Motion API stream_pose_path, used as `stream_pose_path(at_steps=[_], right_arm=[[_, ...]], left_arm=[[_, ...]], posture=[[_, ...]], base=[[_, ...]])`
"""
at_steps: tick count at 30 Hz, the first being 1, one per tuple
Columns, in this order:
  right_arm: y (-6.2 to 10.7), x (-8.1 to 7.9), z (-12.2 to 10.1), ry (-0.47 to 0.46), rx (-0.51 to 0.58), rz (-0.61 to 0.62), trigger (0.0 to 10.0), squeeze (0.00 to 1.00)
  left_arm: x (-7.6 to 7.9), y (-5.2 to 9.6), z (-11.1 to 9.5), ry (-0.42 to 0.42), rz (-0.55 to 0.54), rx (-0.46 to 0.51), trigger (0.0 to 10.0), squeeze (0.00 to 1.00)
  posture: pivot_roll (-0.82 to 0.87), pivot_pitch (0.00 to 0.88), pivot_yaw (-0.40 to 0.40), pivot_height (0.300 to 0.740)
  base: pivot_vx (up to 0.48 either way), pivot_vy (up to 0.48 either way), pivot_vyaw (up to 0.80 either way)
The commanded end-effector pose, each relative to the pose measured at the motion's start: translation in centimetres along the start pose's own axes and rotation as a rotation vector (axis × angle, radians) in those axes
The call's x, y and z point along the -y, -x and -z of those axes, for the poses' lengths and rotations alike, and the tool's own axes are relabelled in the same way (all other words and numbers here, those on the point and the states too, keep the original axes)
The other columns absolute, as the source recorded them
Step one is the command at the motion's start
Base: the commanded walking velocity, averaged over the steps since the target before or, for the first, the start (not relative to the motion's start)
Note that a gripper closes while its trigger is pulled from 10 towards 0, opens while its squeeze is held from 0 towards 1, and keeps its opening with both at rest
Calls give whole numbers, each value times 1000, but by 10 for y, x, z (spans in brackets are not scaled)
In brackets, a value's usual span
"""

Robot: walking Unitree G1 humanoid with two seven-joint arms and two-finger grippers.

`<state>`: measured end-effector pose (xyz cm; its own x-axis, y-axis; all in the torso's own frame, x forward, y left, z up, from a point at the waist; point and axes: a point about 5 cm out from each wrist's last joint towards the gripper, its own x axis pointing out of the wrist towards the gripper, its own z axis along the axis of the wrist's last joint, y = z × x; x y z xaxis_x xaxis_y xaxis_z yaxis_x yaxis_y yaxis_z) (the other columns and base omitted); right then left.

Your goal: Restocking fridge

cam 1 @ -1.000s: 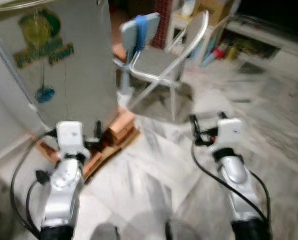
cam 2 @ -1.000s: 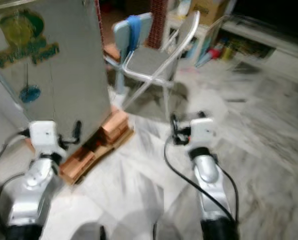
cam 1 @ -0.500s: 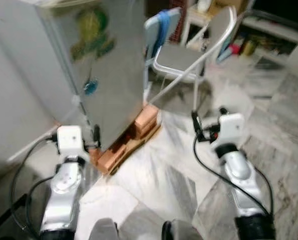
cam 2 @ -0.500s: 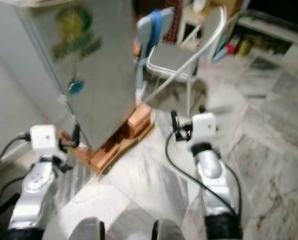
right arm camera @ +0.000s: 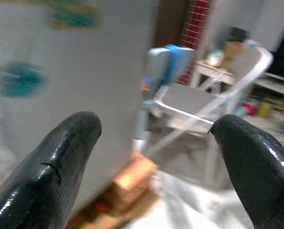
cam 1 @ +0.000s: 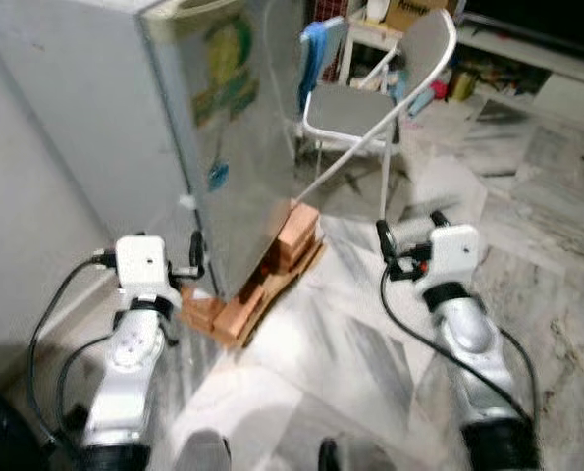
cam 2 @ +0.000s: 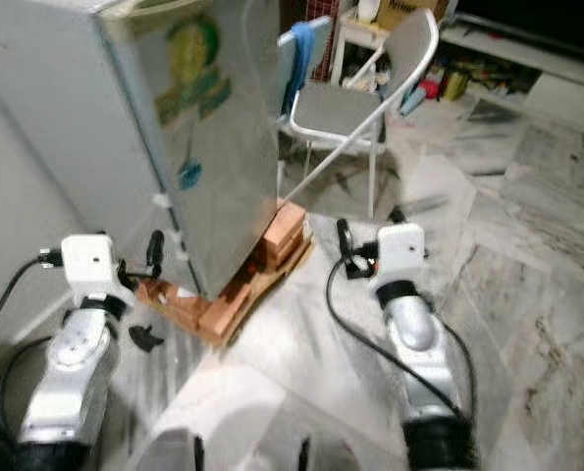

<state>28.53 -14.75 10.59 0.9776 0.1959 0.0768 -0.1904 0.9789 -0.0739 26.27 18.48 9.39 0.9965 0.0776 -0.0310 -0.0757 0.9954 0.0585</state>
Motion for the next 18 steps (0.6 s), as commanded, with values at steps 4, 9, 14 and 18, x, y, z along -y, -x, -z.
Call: stream_pose_path(at_steps=[4, 9, 14, 18], right_arm=[[1, 12, -3, 24, 10, 34, 10000, 0], [0, 11, -2, 14, -1, 38, 10000, 0], [-1, 11, -2, 24, 2, 35, 10000, 0], [-1, 11, -2, 28, 4, 32, 10000, 0]], left_arm=[[9, -1, -6, -10, 50, 36, 10000, 0], [12, -1, -5, -9, 59, 35, 10000, 0], [16, -1, -5, 17, 79, 34, 10000, 0], [21, 0, -6, 37, 95, 48, 10000, 0]], posture=[[52, 90, -36, 740], [51, 89, -35, 740], [50, 90, -37, 740], [52, 89, -38, 740]], base=[[152, 403, 0], [436, 121, -480], [73, 0, -800], [0, 0, -800]])
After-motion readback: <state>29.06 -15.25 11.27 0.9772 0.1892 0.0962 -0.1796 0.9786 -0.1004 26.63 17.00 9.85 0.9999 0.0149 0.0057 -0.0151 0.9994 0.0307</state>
